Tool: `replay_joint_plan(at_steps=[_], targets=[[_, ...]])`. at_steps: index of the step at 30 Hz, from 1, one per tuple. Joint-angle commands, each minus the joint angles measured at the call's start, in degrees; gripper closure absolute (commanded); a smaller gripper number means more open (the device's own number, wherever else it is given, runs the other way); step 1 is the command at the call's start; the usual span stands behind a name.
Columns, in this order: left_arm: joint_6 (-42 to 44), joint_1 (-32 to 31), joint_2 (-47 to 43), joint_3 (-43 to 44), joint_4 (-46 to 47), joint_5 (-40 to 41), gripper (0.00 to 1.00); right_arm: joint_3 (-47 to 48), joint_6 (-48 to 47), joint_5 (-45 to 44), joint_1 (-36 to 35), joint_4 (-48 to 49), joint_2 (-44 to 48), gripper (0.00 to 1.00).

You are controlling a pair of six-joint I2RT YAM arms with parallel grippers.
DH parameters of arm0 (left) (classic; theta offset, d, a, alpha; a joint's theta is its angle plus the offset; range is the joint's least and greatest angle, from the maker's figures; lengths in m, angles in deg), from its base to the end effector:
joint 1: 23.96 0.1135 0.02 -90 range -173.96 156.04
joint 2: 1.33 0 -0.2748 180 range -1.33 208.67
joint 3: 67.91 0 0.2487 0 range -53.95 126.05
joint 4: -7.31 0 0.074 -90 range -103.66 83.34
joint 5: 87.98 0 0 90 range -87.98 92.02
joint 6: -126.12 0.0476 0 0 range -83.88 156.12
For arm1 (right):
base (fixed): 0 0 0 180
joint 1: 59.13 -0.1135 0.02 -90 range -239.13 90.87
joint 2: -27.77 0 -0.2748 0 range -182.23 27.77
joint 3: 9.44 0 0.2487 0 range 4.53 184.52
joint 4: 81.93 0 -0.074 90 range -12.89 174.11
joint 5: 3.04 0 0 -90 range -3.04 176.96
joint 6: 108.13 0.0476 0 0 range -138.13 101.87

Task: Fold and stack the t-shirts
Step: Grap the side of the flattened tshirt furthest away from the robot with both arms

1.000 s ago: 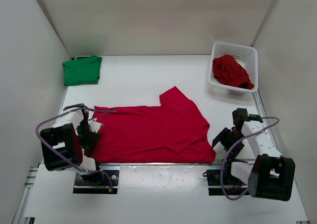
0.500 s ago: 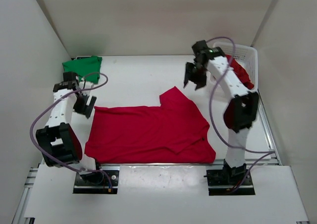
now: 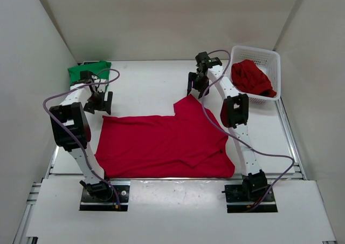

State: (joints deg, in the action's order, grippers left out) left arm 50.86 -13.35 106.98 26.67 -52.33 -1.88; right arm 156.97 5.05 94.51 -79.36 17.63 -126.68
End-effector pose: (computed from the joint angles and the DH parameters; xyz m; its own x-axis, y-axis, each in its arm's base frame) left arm 0.3767 0.0673 0.1990 -0.9527 0.0798 -0.2934 0.0805 0.9967 0.0098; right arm 0.5192 0.1980 0.1708 -0.9552 0.0639 -0.2891 -0.0131 0.9664 0.2568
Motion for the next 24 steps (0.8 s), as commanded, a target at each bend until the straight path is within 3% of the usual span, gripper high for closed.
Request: replay_joint_plan(at_steps=[1, 5, 7, 9, 13, 15, 17, 24], targets=[[-3.14, -0.59, -0.38, 2.35, 3.13, -2.08, 0.04, 2.69, -1.12, 2.73, -0.78, 0.91, -1.64, 0.27], [-4.81, -0.77, 1.46, 1.82, 4.36, -1.99, 0.04, 1.72, -0.85, 4.31, -0.78, 0.65, -3.05, 0.30], [-4.90, -0.77, 2.51, 2.17, 3.75, -2.95, 0.05, 1.20, -0.94, 5.19, -0.87, 1.26, -3.49, 0.37], [-4.82, -1.12, 3.31, 2.79, 2.34, -3.48, 0.08, 0.93, -0.51, 5.28, -0.95, 0.39, -3.14, 0.52], [-5.86, 0.28, 0.50, -0.02, 2.86, -4.88, 0.07, 0.05, -0.77, 5.98, -0.51, 0.38, -1.91, 0.57], [-6.22, 1.16, -0.38, -0.99, 2.60, -6.29, 0.07, 0.05, -0.85, 6.51, -0.43, 0.65, -1.73, 0.71], [-5.96, 0.91, -0.38, -1.07, 2.16, -6.64, 0.08, -0.13, -0.77, 6.34, -0.51, 0.21, -1.99, 0.79], [-5.16, -1.99, 4.98, 0.85, -1.00, -0.50, 0.16, -0.66, -0.59, 6.52, 0.80, -0.58, -0.59, 1.00]])
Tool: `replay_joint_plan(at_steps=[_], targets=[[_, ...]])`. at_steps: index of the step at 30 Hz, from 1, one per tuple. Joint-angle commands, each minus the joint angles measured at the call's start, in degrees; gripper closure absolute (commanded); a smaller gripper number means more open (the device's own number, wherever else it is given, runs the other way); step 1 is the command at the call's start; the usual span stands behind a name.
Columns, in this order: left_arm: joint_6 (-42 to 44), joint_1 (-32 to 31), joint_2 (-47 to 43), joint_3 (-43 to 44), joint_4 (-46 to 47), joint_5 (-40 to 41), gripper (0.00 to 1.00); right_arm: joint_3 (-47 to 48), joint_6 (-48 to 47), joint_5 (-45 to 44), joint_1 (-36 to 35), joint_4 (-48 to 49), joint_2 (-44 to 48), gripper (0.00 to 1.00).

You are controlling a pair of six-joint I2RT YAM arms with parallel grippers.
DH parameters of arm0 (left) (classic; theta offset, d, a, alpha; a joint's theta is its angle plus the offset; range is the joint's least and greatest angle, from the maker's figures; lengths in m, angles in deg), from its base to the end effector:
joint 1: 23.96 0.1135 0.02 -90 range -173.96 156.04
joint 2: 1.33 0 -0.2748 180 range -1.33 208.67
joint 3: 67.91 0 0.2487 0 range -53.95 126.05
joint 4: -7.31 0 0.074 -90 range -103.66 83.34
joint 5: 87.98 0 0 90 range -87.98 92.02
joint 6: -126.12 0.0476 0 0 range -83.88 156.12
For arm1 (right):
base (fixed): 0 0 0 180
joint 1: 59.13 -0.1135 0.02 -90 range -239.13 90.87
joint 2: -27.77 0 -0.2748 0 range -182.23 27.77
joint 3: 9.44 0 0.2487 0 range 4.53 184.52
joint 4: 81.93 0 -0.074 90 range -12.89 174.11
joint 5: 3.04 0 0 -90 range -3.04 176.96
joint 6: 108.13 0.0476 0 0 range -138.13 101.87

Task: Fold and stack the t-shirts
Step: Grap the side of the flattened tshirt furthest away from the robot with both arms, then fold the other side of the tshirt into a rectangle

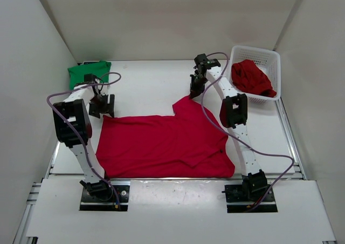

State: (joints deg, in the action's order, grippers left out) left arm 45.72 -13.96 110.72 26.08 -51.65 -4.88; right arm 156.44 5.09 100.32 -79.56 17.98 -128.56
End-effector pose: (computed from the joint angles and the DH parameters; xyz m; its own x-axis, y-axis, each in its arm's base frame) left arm 0.3820 0.0615 0.1729 -0.9705 -0.0030 -0.2410 0.0163 0.9968 -0.0780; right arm 0.5181 0.2047 0.1516 -0.9743 0.0464 -0.2203 -0.0300 0.9430 0.3316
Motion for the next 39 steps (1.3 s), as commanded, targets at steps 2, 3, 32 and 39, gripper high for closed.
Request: replay_joint_plan(at_steps=[2, 3, 32, 39], targets=[[-0.46, -1.04, 1.94, 1.62, -1.07, 3.29, 0.21, -0.39, -1.07, 0.61, 1.35, -1.54, 2.34, 1.00], [-0.73, -1.47, 2.55, 1.80, -1.06, 3.38, 0.25, -1.00, -1.16, 0.35, 1.61, -1.29, 2.87, 1.00], [16.14, -6.75, -21.60, -17.53, -9.14, 13.92, 1.00, -66.20, -6.35, 4.39, -3.83, 0.64, 55.85, 1.00], [19.13, -8.41, -25.12, -21.40, -9.33, 17.96, 1.00, -77.19, -6.26, 3.59, -3.57, 0.12, 64.21, 0.99]])
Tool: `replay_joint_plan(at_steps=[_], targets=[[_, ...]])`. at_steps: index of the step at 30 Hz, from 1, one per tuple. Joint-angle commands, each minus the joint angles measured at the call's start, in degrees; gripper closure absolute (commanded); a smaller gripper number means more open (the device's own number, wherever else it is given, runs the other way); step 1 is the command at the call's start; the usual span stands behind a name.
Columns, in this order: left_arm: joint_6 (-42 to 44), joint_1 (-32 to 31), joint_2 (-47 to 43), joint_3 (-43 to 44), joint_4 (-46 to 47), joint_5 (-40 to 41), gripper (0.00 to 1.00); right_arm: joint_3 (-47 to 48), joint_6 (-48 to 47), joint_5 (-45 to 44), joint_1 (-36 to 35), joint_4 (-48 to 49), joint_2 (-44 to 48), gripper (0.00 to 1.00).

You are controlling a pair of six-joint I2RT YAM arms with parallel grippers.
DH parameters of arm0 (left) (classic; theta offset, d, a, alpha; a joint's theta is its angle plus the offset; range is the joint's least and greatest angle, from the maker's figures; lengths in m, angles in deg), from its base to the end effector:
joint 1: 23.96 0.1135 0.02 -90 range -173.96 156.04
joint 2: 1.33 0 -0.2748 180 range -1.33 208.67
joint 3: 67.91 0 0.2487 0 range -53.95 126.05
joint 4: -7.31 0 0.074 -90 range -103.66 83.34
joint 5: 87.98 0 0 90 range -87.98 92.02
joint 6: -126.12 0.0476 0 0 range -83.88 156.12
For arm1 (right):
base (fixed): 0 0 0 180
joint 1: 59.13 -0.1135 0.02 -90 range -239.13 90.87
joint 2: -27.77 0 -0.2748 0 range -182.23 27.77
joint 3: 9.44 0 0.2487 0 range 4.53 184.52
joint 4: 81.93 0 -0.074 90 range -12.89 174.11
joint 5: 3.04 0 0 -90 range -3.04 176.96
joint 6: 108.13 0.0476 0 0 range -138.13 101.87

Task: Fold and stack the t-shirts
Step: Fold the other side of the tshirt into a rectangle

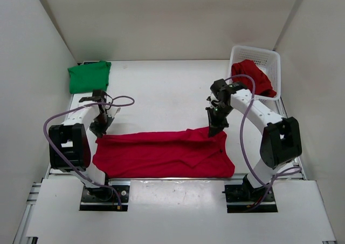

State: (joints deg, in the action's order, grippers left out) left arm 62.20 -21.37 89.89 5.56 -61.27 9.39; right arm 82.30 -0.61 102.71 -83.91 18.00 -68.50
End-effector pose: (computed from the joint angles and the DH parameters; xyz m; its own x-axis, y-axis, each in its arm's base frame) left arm 0.2699 0.0183 0.1915 -0.9187 0.3949 -0.0012 0.3907 0.9093 0.1431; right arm 0.2753 0.1413 0.2477 -0.9904 -0.1381 -0.0084 -0.1347 0.9487 0.2860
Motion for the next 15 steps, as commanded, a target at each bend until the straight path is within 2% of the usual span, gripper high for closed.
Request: replay_joint_plan(at_steps=[1, 7, 15], targets=[[2.91, -1.27, -4.12, -1.67, 0.47, 4.31, 1.00, -3.77, -0.47, 1.82, 0.95, 0.19, 4.86, 1.00], [3.71, -1.89, -4.30, -3.69, 0.91, 4.58, 1.00, -8.43, -0.12, 2.45, -2.02, 1.86, 5.92, 1.00], [5.38, -4.00, -4.65, -4.31, 3.10, 6.16, 1.00, -12.30, 0.58, 2.54, -0.45, 3.43, 6.27, 1.00]])
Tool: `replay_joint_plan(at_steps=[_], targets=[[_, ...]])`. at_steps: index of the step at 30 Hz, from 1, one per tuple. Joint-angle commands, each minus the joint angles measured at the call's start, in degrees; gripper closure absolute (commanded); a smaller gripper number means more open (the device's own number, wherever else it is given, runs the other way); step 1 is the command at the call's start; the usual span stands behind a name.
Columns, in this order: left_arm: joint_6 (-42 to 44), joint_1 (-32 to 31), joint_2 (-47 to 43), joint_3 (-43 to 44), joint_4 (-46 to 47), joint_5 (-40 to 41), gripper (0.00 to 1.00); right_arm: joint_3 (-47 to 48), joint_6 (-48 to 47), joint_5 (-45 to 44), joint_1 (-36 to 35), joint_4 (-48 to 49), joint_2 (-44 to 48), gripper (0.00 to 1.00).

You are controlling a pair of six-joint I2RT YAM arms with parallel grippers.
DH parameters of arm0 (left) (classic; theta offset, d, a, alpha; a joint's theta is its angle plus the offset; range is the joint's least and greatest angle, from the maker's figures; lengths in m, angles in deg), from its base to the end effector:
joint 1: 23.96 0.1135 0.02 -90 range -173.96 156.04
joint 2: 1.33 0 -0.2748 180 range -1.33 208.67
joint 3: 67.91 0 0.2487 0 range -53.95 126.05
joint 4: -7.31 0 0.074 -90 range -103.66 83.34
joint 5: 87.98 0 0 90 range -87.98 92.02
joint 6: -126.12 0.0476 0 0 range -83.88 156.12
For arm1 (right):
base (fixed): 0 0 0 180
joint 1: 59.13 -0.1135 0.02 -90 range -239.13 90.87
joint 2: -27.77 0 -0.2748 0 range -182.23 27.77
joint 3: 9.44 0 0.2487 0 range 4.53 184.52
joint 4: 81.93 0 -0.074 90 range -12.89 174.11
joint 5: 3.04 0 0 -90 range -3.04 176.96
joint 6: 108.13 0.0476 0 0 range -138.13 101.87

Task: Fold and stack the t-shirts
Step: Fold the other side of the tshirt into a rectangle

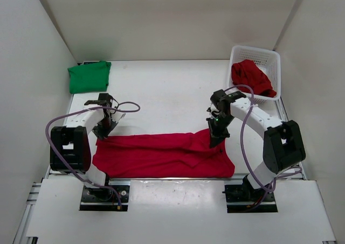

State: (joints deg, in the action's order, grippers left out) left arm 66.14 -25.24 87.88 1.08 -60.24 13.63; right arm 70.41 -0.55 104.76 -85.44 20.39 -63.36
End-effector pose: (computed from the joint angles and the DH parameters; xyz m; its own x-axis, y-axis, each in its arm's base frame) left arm 0.2544 0.0039 0.1818 -0.8579 0.5094 0.0669 0.5120 0.8369 0.1936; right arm 0.2369 0.1334 0.2203 -0.9834 -0.1654 0.0750 -0.1363 0.9451 0.2969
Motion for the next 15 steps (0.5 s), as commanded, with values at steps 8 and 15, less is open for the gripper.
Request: replay_joint_plan(at_steps=[8, 15], targets=[[-2.15, -0.22, 4.83, 9.29, 8.14, 1.48, 1.00, 13.55, 2.10, 3.02, 7.14, 5.54, -6.06, 1.00], [-8.04, 1.19, 11.51, 18.53, 10.25, -3.61, 0.97, 25.60, 0.87, -0.04, 5.13, 5.19, -16.26, 1.00]])
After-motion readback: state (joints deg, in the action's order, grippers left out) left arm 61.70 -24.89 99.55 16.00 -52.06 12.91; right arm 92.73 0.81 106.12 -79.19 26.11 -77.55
